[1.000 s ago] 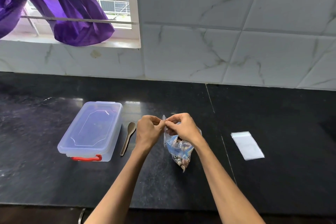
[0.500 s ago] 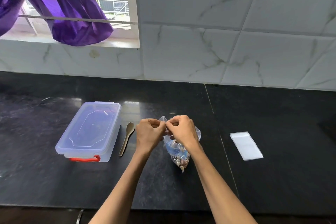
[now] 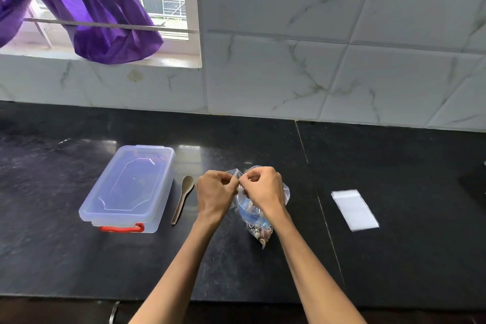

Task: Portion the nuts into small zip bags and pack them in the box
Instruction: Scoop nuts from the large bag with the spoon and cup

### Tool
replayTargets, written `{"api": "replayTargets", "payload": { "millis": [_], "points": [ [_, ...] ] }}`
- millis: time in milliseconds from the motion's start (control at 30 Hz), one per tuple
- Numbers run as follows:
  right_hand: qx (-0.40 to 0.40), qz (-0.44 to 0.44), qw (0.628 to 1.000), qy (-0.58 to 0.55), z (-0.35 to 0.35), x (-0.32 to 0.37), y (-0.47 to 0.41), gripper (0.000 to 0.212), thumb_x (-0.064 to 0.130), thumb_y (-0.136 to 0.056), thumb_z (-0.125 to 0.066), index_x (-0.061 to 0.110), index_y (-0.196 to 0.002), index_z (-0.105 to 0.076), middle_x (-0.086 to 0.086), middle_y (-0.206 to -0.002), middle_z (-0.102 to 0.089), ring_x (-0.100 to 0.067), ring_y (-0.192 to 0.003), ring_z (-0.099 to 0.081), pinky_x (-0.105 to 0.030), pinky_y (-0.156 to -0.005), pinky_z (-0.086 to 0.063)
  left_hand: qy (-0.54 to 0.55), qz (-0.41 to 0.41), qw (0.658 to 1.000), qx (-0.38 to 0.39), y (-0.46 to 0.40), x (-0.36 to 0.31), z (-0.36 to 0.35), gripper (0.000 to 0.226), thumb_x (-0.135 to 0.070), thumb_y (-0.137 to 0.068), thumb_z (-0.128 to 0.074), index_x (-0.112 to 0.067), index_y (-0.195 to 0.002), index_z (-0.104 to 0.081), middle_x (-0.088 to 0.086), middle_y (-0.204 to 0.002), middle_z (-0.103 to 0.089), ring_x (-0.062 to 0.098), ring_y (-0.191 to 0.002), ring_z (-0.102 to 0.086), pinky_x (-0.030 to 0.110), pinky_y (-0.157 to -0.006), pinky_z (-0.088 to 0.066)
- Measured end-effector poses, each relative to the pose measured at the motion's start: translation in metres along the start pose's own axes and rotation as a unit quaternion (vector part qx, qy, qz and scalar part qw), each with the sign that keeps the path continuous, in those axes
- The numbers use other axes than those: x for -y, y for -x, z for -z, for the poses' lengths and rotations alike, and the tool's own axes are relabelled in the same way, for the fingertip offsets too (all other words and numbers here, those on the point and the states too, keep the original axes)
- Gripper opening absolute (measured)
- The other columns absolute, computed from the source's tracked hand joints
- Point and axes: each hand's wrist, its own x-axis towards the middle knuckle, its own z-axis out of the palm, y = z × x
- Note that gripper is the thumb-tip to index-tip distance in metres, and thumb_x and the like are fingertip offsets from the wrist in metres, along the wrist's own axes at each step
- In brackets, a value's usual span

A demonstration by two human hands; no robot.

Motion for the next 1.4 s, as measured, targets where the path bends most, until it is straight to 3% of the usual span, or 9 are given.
{"api": "replayTargets", "payload": {
  "millis": [133,267,400,600,900,1033,1200,1300,1400],
  "points": [
    [-0.022,0.018,0.998,0.056,0.002,0.003,0.002,0.014,0.022,-0.078,-0.065,0.011,-0.073,-0.071,0.001,-0.068,-0.070,-0.012,-0.067,-0.064,-0.028,-0.065,-0.052,-0.026,-0.019,0.999,-0.021,0.003,-0.005,0.004,0.015,-0.014,-0.078,-0.069,-0.014,-0.065,-0.077,-0.001,-0.055,-0.069,-0.003,-0.047,-0.060,0.018,-0.054,-0.052],
    [0.144,-0.084,0.983,-0.077,0.008,0.003,-0.007,0.011,0.020,-0.091,-0.060,0.012,-0.098,-0.061,-0.005,-0.094,-0.067,-0.015,-0.077,-0.066,-0.032,-0.073,-0.058,-0.043,-0.039,0.998,0.010,0.000,-0.005,0.008,0.015,-0.018,-0.081,-0.069,-0.013,-0.069,-0.078,0.001,-0.058,-0.070,-0.003,-0.044,-0.057,0.014,-0.049,-0.048],
    [0.236,-0.108,0.946,-0.194,0.022,0.010,-0.008,0.015,0.009,-0.096,-0.053,0.002,-0.102,-0.064,-0.014,-0.087,-0.068,-0.020,-0.071,-0.067,-0.026,-0.066,-0.058,-0.004,-0.036,0.998,0.054,-0.008,-0.008,0.013,0.013,-0.014,-0.081,-0.069,-0.011,-0.070,-0.077,0.002,-0.057,-0.070,0.002,-0.045,-0.063,0.024,-0.053,-0.057],
    [0.142,0.040,0.984,0.101,0.032,0.023,-0.003,0.031,0.008,-0.083,-0.065,0.021,-0.105,-0.046,0.002,-0.086,-0.065,-0.009,-0.075,-0.062,-0.022,-0.062,-0.051,-0.064,-0.071,0.995,0.041,-0.009,-0.013,0.018,0.011,-0.013,-0.074,-0.073,-0.013,-0.063,-0.074,-0.001,-0.052,-0.067,0.007,-0.045,-0.063,0.029,-0.053,-0.058],
    [0.093,0.012,0.990,0.110,0.036,0.027,0.001,0.029,-0.001,-0.081,-0.061,0.020,-0.062,-0.052,-0.003,-0.078,-0.067,-0.012,-0.070,-0.064,-0.030,-0.067,-0.056,-0.044,-0.057,0.996,0.048,-0.012,-0.012,0.022,0.019,-0.018,-0.077,-0.071,-0.015,-0.058,-0.069,-0.001,-0.052,-0.067,0.009,-0.048,-0.066,0.038,-0.058,-0.060],
    [0.076,0.036,0.981,0.178,0.034,0.028,0.004,0.027,-0.004,-0.088,-0.055,0.016,-0.089,-0.072,-0.006,-0.103,-0.068,-0.020,-0.094,-0.066,-0.036,-0.077,-0.058,-0.076,-0.060,0.993,0.071,-0.011,-0.018,0.025,0.020,-0.023,-0.074,-0.074,-0.011,-0.058,-0.070,0.000,-0.051,-0.067,0.009,-0.047,-0.066,0.035,-0.056,-0.060],
    [0.129,0.101,0.952,0.259,0.035,0.033,0.014,0.033,-0.002,-0.092,-0.052,0.017,-0.116,-0.066,-0.009,-0.119,-0.063,-0.023,-0.103,-0.064,-0.035,-0.082,-0.055,-0.061,-0.082,0.993,0.065,-0.015,-0.021,0.025,0.025,-0.031,-0.075,-0.074,-0.015,-0.057,-0.069,-0.001,-0.053,-0.068,0.008,-0.048,-0.066,0.031,-0.058,-0.059],
    [0.125,0.093,0.956,0.247,0.039,0.036,0.015,0.021,0.000,-0.092,-0.053,0.010,-0.098,-0.071,-0.010,-0.115,-0.063,-0.025,-0.100,-0.065,-0.033,-0.079,-0.053,0.005,-0.088,0.991,0.101,-0.017,-0.014,0.028,0.021,-0.047,-0.067,-0.070,-0.027,-0.071,-0.070,-0.011,-0.068,-0.070,0.003,-0.062,-0.066,0.028,-0.061,-0.058],
    [0.117,0.073,0.961,0.240,0.043,0.038,0.012,0.019,-0.003,-0.086,-0.054,0.007,-0.088,-0.070,-0.009,-0.110,-0.056,-0.027,-0.096,-0.061,-0.035,-0.073,-0.051,0.053,-0.092,0.963,0.246,-0.015,-0.001,0.029,0.074,-0.056,-0.056,-0.075,-0.032,-0.123,-0.054,-0.020,-0.123,-0.053,-0.004,-0.108,-0.051,0.007,-0.084,-0.042]
  ]
}}
